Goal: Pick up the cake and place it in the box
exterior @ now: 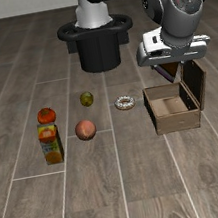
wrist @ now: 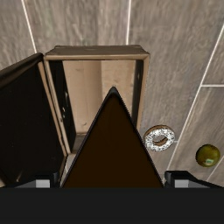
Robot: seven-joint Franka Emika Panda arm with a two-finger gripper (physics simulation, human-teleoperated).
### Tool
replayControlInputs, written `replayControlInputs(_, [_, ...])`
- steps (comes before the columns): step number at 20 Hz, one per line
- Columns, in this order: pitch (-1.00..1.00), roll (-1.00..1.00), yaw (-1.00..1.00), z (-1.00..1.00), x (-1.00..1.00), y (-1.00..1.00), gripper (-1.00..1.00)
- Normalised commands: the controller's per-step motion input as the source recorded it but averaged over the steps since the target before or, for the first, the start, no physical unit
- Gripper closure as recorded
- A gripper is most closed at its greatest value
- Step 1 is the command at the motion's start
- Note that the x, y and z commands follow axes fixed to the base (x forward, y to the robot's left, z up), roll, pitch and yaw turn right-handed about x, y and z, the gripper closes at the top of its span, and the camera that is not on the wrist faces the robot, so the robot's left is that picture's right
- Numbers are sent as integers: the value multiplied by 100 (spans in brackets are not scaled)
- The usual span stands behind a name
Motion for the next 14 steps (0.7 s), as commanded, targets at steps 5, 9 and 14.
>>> replayControlInputs(5, [0, 0, 0, -100, 0, 0, 100])
replayControlInputs(9, [0, 0, 0, 0, 0, 0, -100])
replayControlInputs(14, [0, 0, 0, 0, 0, 0, -100])
